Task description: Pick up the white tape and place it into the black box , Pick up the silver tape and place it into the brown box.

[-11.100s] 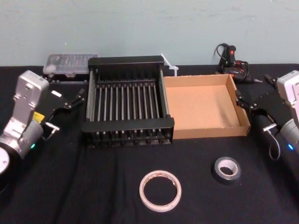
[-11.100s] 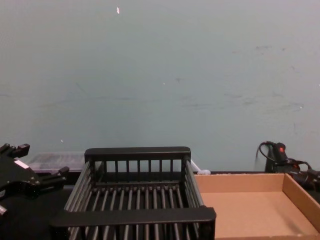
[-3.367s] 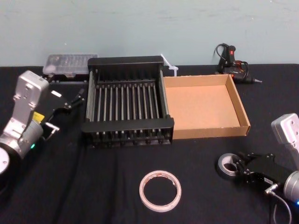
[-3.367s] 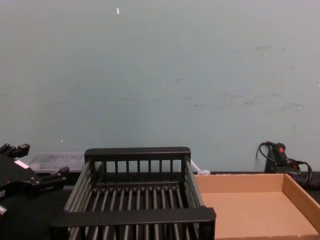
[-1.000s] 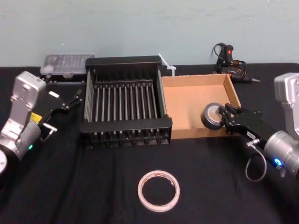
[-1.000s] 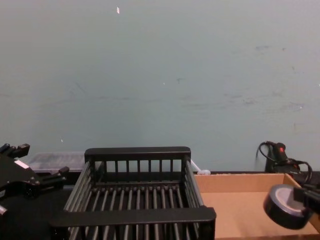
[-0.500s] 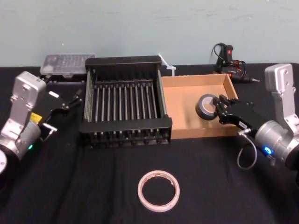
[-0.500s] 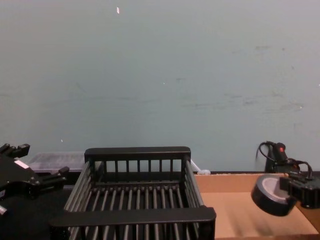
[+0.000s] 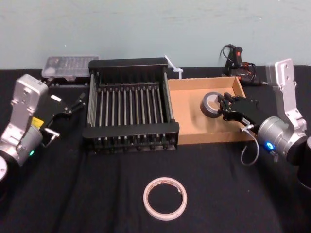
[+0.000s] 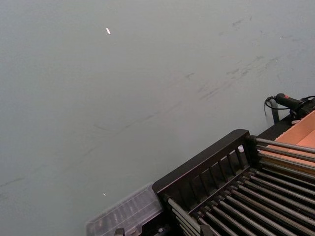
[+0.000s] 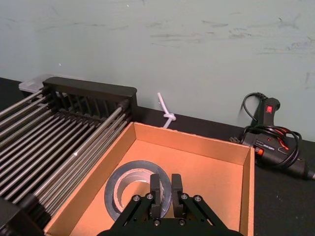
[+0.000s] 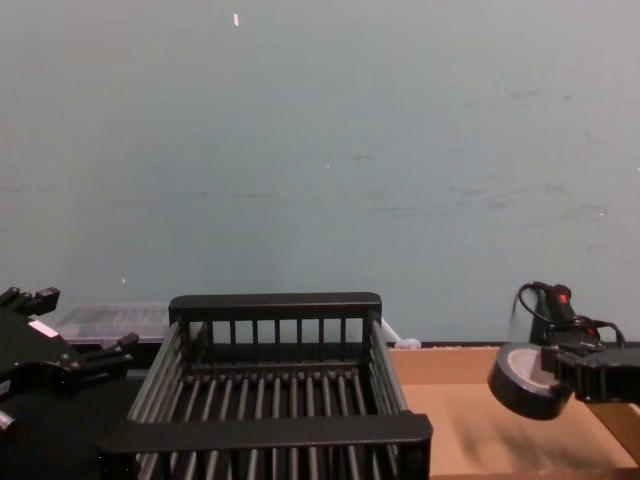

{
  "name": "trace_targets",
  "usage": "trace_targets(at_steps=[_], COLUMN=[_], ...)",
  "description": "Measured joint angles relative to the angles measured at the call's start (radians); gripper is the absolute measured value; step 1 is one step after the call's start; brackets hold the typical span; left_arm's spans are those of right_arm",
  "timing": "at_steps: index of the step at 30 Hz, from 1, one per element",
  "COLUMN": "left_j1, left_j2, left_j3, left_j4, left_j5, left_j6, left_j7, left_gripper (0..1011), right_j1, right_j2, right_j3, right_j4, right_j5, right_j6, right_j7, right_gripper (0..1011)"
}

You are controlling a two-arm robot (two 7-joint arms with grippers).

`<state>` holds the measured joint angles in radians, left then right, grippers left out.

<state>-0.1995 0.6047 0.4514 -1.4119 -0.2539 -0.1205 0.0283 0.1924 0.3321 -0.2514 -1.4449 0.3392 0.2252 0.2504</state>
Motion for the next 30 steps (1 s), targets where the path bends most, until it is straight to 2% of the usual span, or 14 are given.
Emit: trace_targets(at_steps=[15,30], left_j1=[0.000,0.000], left_j2=[0.000,0.000], left_j3=[0.000,0.000], left_j4=[0.000,0.000], left_j5=[0.000,0.000], left_j6=[0.000,0.000], left_j7=[0.000,0.000], left_gripper=[1002,1001], right_j1=[0.068,0.124], right_j2=[-0.036,-0.054], right_j3=[-0.005,-0.011], right_j4=[0.098,0.179], right_j5=[-0.029,-0.057], right_j6=[-0.010,-0.020], right_j7=[0.003,0.020], right_gripper=[144,144])
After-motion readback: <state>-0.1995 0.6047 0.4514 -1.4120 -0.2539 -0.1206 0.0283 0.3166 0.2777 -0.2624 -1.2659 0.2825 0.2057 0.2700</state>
